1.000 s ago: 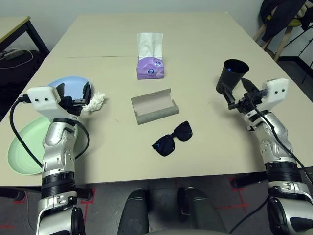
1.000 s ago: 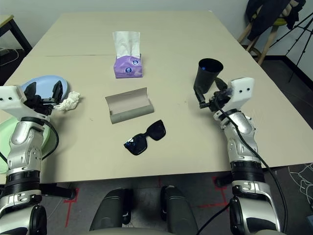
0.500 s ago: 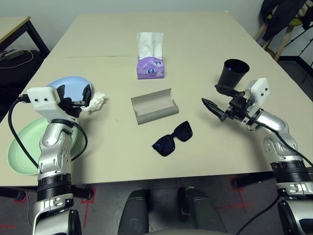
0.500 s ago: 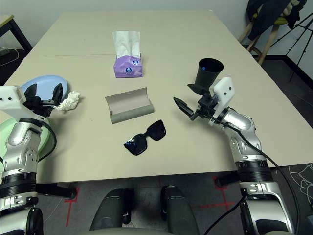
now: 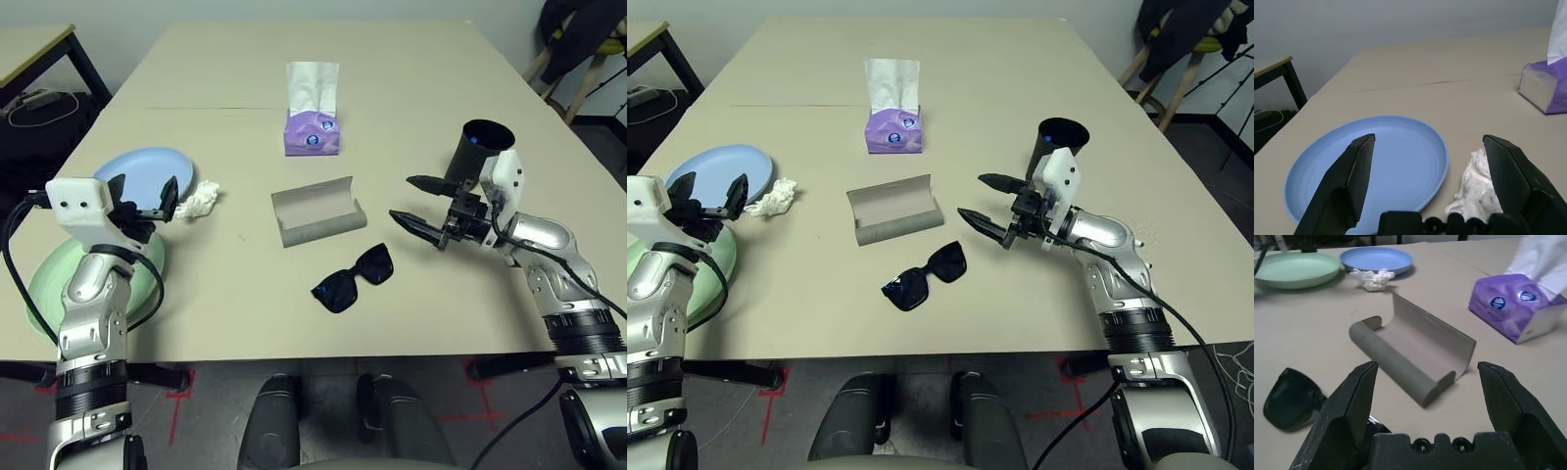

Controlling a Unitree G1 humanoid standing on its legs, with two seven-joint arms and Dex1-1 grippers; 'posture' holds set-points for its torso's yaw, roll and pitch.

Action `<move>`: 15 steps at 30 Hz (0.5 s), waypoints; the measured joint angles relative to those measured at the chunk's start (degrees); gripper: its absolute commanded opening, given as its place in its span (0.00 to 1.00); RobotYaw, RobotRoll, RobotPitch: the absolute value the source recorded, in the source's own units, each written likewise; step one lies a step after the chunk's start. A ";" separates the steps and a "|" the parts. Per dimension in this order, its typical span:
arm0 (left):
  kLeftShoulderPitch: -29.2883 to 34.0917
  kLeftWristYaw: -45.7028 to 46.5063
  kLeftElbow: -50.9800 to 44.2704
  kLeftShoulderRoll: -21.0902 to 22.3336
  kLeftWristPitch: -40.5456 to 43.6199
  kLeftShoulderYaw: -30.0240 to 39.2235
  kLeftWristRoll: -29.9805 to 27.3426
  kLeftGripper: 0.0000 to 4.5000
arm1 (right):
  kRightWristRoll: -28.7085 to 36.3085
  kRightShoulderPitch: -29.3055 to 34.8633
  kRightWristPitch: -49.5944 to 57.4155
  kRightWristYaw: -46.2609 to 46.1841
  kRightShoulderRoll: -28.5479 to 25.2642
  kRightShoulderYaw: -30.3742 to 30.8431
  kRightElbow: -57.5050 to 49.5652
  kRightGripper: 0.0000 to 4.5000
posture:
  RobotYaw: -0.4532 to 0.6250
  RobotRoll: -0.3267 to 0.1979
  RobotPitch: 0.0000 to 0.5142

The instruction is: Organize and tidy the items on the table.

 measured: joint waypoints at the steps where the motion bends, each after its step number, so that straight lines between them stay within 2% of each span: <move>1: -0.09 -0.58 0.03 0.90 0.78 0.18 -0.25 1.00 | 0.38 -0.15 0.01 1.10 -0.03 0.01 0.00 0.99 | 0.58 0.62 0.29; 7: -0.58 -3.85 0.07 5.02 4.69 1.20 -1.95 1.00 | 1.99 -0.17 -0.72 7.59 -0.13 0.73 0.43 0.99 | 0.59 0.62 0.30; 10: -0.55 -4.45 0.07 5.44 5.69 1.68 -2.19 1.00 | 2.11 -0.18 -2.39 9.43 0.15 1.06 1.37 0.99 | 0.60 0.62 0.30; 15: 2.36 -6.87 -0.25 7.54 9.59 2.19 -3.43 1.00 | 2.03 -0.35 -5.49 12.45 0.25 2.38 2.64 0.99 | 0.62 0.62 0.30</move>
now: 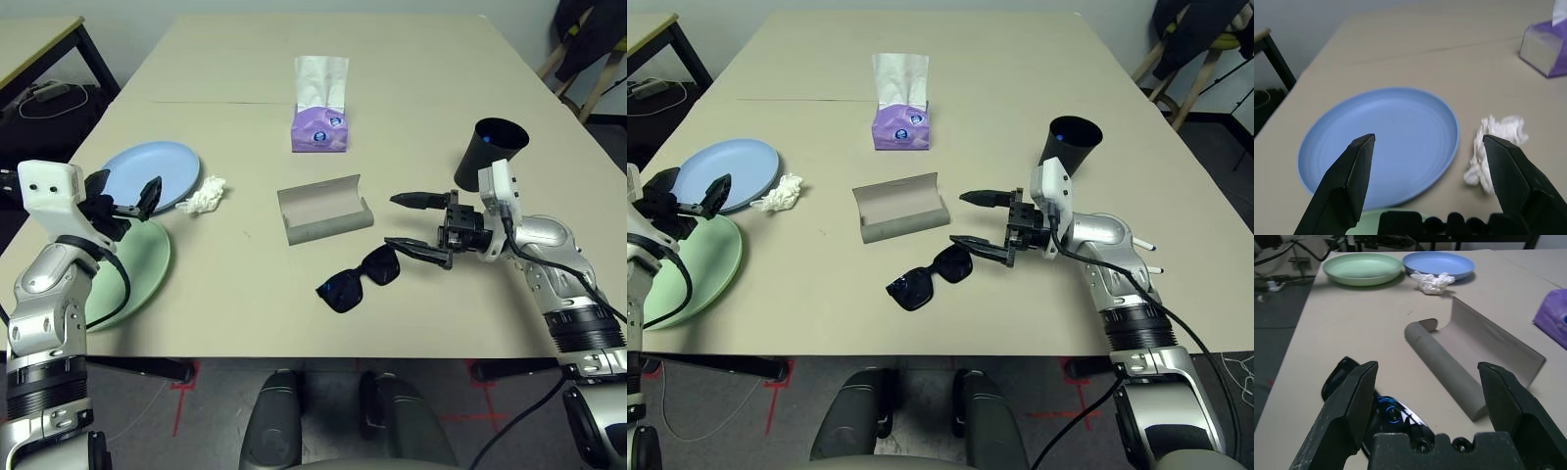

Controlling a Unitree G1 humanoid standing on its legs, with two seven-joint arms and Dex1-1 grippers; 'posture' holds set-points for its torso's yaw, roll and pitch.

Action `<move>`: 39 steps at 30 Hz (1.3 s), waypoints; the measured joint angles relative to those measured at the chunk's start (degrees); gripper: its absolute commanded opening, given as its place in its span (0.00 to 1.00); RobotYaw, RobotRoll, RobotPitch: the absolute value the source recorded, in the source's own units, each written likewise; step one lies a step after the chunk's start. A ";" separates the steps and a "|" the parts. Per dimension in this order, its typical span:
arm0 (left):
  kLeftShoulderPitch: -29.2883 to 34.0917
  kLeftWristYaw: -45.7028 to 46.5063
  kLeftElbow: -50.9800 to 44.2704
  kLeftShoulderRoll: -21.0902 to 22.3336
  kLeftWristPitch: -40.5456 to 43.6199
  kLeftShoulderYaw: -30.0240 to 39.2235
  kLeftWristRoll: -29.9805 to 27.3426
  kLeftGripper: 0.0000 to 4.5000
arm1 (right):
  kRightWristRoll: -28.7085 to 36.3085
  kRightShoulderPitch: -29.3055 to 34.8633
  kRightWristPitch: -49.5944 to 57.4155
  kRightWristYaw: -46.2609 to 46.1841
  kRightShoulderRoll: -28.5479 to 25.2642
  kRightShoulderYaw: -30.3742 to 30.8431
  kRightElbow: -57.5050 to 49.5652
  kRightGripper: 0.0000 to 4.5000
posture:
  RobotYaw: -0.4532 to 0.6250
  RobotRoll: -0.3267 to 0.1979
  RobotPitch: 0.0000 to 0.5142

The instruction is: Organize and tidy the items on the table.

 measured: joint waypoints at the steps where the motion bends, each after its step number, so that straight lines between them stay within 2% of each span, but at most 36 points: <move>1: 0.42 -0.20 -0.05 0.22 0.73 0.42 -0.25 1.00 | -0.02 -0.08 -0.37 0.33 0.02 0.09 0.08 0.99 | 0.62 0.62 0.30; 11: 2.87 0.26 -3.73 5.77 8.76 7.69 -1.94 1.00 | -0.20 -0.81 -0.98 0.41 0.33 1.20 -1.00 0.99 | 0.63 0.62 0.30; 17: 4.42 1.95 -1.15 9.42 12.81 10.03 -0.58 1.00 | -0.18 -0.68 0.59 -0.62 0.43 1.65 -3.54 0.99 | 0.63 0.62 0.30; 26: 4.37 6.48 3.14 11.50 26.76 12.01 -0.46 1.00 | 0.01 0.15 1.86 -1.71 0.59 1.67 -5.28 0.99 | 0.62 0.62 0.30; 38: 4.46 6.23 10.31 13.82 31.77 12.99 -0.20 1.00 | 0.03 1.24 1.89 -2.78 1.05 1.69 -6.37 0.99 | 0.61 0.62 0.30; 39: 4.50 6.14 10.89 13.98 31.76 13.06 -0.17 0.96 | 0.03 1.24 1.89 -2.84 1.08 1.69 -6.40 1.00 | 0.61 0.62 0.30</move>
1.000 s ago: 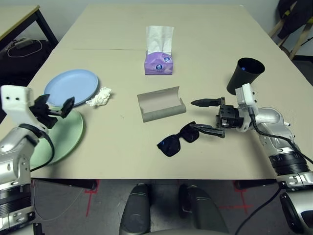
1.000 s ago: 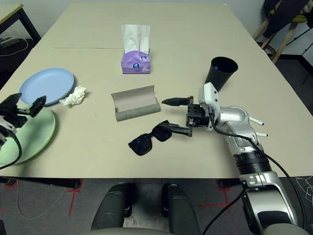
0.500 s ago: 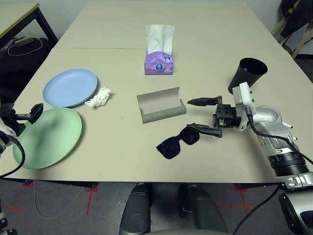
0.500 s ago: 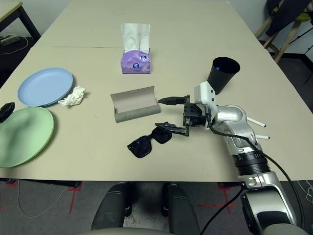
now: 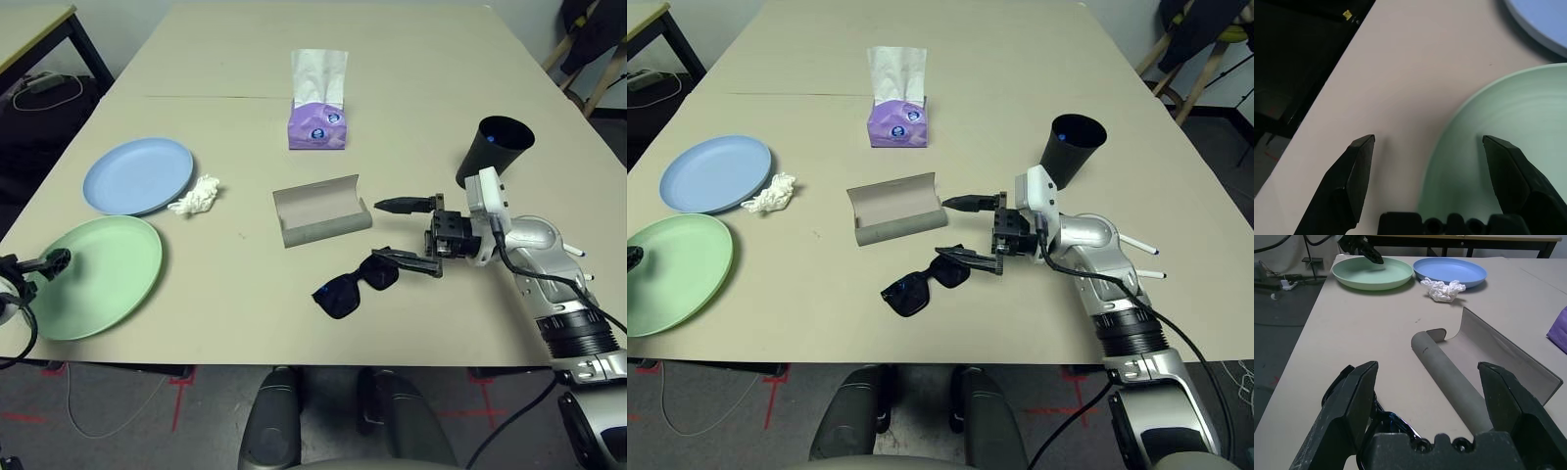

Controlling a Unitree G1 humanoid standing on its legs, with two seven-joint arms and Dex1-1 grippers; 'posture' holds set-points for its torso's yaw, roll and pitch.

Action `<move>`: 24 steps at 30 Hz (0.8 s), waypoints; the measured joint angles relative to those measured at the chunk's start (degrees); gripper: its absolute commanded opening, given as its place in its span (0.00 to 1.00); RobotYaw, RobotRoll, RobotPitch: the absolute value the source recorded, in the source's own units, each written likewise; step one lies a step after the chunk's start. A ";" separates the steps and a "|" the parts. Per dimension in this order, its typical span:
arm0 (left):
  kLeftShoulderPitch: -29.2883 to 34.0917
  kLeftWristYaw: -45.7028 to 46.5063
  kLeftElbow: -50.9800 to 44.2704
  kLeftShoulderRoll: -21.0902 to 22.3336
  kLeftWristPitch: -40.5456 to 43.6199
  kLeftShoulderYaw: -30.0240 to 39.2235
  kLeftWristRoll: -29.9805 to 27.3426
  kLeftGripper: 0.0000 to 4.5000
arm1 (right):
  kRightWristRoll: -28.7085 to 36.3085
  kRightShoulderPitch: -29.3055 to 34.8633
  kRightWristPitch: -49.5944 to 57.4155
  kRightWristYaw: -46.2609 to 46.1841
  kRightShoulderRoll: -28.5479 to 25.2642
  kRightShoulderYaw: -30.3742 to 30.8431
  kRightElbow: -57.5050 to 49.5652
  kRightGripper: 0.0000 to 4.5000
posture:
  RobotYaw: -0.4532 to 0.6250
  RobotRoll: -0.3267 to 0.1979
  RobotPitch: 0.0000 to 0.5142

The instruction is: Organize and tidy the items on the table.

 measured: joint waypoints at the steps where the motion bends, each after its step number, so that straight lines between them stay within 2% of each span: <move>1: 0.13 -0.02 0.71 0.13 -0.01 0.04 0.12 0.91 | 0.00 0.00 0.00 -0.07 0.04 0.00 0.00 1.00 | 0.61 0.62 0.30; 3: 0.36 -0.20 1.20 0.16 -0.01 0.05 0.29 0.78 | -0.01 0.06 -0.01 -0.27 0.04 0.00 0.00 1.00 | 0.61 0.62 0.30; 10: 0.37 -1.91 1.39 0.34 0.13 0.09 -0.01 0.15 | -0.05 0.15 -0.09 -0.86 0.27 0.01 0.00 1.00 | 0.60 0.62 0.30; 12: 0.48 -2.57 1.38 1.02 0.32 0.09 -0.03 0.00 | -0.11 0.15 -0.11 -0.98 0.27 0.01 -0.01 1.00 | 0.60 0.62 0.29; 24: 3.28 -5.68 -0.70 1.65 2.13 2.33 -1.20 0.00 | -0.90 -0.78 -0.12 -1.97 0.30 0.20 0.03 1.00 | 0.60 0.62 0.29</move>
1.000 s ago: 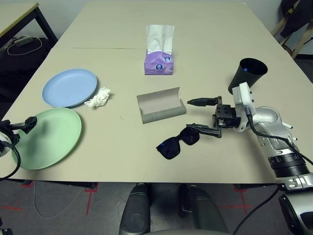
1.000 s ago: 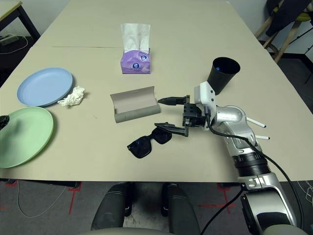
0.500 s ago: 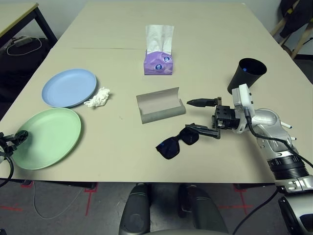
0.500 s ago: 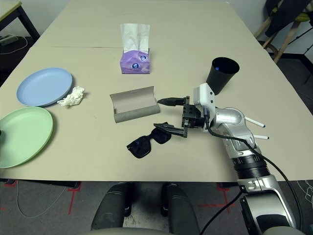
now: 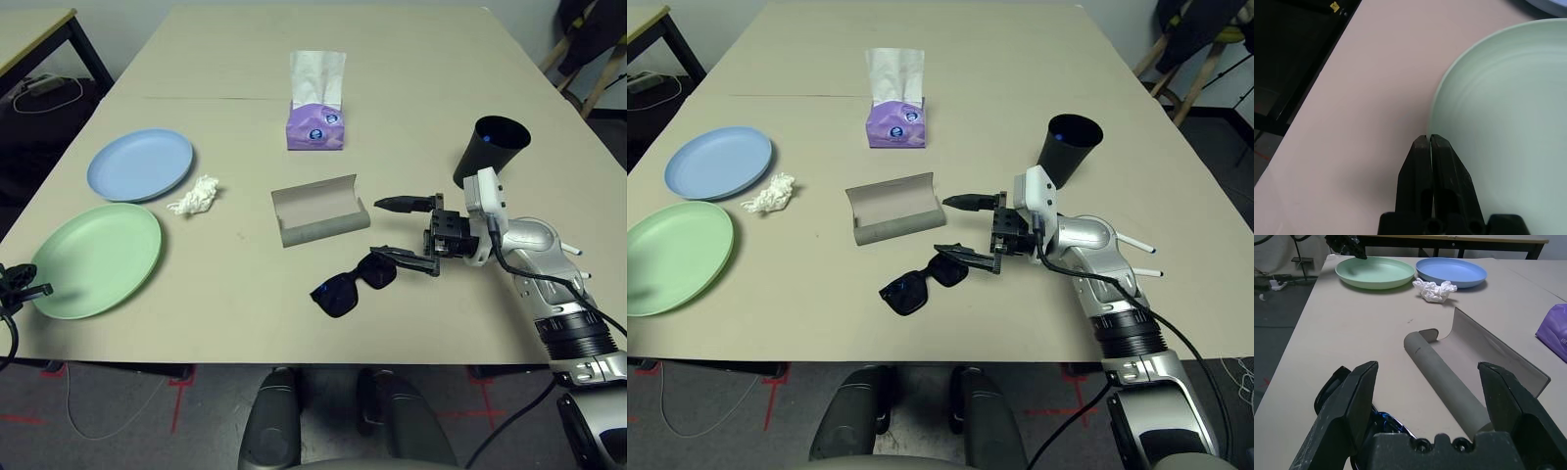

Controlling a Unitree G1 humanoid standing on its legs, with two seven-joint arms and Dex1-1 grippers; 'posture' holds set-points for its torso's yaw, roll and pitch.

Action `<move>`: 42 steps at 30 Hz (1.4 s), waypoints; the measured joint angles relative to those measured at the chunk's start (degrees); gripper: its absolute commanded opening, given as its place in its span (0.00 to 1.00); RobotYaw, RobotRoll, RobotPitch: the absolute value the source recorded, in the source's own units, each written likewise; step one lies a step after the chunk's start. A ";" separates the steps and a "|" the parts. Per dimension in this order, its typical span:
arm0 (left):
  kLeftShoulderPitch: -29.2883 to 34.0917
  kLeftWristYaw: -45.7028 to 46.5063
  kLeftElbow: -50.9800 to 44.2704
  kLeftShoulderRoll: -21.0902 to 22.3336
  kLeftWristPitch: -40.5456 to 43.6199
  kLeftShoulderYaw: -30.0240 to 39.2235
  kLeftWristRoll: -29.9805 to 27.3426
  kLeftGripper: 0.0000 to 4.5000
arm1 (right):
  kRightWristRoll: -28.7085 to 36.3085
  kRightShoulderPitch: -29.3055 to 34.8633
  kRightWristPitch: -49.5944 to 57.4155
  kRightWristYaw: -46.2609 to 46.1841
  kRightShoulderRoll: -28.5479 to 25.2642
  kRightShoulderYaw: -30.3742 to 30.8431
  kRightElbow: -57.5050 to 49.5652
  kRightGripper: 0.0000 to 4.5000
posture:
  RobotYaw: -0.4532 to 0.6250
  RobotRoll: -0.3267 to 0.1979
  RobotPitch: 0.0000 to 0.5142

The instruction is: Organize and tidy the items on the table.

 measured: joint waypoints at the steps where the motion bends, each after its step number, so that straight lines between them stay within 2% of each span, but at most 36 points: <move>1: 0.48 -0.60 -0.52 0.14 0.41 0.15 -0.24 0.00 | -0.12 -0.27 0.00 -0.02 0.00 0.03 0.01 1.00 | 0.60 0.62 0.29; 8: 4.04 -4.79 -5.68 0.47 6.80 5.70 -4.35 0.00 | -0.22 -0.66 0.00 -0.20 0.03 0.16 -0.01 1.00 | 0.60 0.62 0.29; 16: 2.52 -3.91 -12.28 0.41 12.67 11.33 -7.14 0.00 | -0.23 -0.58 -0.27 -0.27 0.16 0.18 0.02 1.00 | 0.61 0.62 0.29; 20: -3.53 0.04 -12.10 -0.78 13.35 12.52 -7.35 0.00 | -0.26 -0.53 -0.78 -0.26 0.38 0.28 0.22 1.00 | 0.61 0.62 0.29; 28: -20.50 13.11 -7.28 -8.32 9.56 9.64 -5.50 0.00 | -0.36 -0.45 -1.38 -0.27 0.70 0.41 1.27 1.00 | 0.61 0.62 0.30; 34: -34.59 22.28 2.48 -15.96 -0.50 2.60 -2.17 0.00 | -0.37 -0.69 -1.65 -1.18 1.08 0.44 1.39 1.00 | 0.60 0.62 0.30; 39: -42.65 26.85 14.57 -17.15 -10.98 -1.65 1.00 0.00 | -0.34 -0.76 -1.17 -5.49 2.32 -0.34 1.55 1.00 | 0.59 0.62 0.30; 42: -44.87 28.06 19.83 -17.51 -15.29 -3.23 1.94 0.00 | -0.09 -0.91 -0.10 -8.46 3.83 -0.80 1.60 1.00 | 0.59 0.62 0.30</move>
